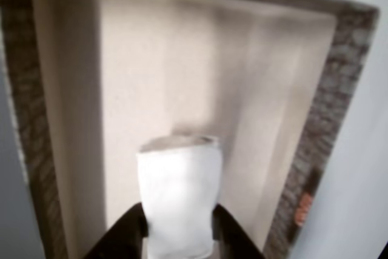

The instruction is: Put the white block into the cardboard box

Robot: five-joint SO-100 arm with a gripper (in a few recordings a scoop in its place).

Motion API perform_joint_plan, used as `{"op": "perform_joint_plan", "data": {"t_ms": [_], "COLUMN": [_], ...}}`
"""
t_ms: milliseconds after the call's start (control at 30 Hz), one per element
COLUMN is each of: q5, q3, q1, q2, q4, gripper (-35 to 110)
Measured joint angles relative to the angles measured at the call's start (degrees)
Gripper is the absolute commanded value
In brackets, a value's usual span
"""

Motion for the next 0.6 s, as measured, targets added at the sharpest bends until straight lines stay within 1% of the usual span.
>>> {"op": "perform_joint_plan", "data": {"t_ms": [600], "q5": [0.44], "q3": [-0.26], "q1": [0.88], "q2": [-1.14], "q4": [-2.46], "gripper": [10]}}
